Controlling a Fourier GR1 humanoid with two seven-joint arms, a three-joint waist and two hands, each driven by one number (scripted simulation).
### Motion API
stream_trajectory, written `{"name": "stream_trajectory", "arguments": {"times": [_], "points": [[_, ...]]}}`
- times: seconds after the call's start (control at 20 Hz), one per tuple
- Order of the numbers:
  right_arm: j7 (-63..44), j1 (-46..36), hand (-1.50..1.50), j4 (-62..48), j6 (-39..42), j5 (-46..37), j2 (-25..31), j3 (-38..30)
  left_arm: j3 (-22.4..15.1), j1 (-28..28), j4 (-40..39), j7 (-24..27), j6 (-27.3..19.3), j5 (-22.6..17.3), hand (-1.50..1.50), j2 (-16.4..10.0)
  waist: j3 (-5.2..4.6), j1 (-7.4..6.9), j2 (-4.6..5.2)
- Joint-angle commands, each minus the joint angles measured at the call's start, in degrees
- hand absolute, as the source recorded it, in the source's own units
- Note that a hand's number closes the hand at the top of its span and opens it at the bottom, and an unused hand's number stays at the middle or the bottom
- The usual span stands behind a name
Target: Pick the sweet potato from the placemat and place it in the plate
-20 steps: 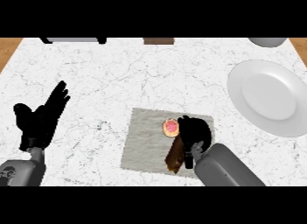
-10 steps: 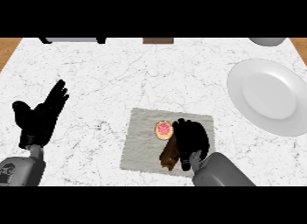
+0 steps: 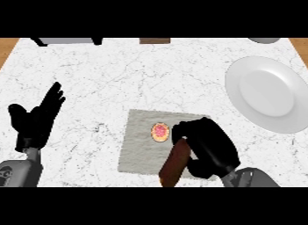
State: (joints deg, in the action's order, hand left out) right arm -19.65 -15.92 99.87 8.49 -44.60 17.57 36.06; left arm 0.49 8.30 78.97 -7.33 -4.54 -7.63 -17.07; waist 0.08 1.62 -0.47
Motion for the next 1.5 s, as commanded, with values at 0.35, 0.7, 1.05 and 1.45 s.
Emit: {"name": "stream_trajectory", "arguments": {"times": [0.35, 0.7, 1.05, 1.45], "points": [[5.29, 7.98, 1.5, 13.93, -15.75, 1.92, 8.32, -21.97, -0.6, 1.72, 1.51, -3.3, -0.22, 0.93, 0.0, 0.43, -0.04, -0.82, 0.34], [13.25, 6.27, 1.5, 1.25, -16.09, 15.47, 6.95, -34.42, 1.51, 4.65, -0.75, -2.55, 0.98, 1.01, 0.0, -0.12, -0.05, -1.5, 0.6], [22.68, -2.36, 1.5, -19.44, -14.93, 16.95, 11.04, -43.45, 1.17, 2.14, 4.54, -5.6, 2.24, 0.7, 0.0, 0.59, -0.05, -2.16, 0.55], [36.68, -11.0, 1.5, -47.4, -13.82, 13.54, 17.06, -45.35, 1.23, -0.89, 2.83, -0.14, 3.84, 1.55, 0.0, 1.26, -0.01, -3.43, 1.01]]}}
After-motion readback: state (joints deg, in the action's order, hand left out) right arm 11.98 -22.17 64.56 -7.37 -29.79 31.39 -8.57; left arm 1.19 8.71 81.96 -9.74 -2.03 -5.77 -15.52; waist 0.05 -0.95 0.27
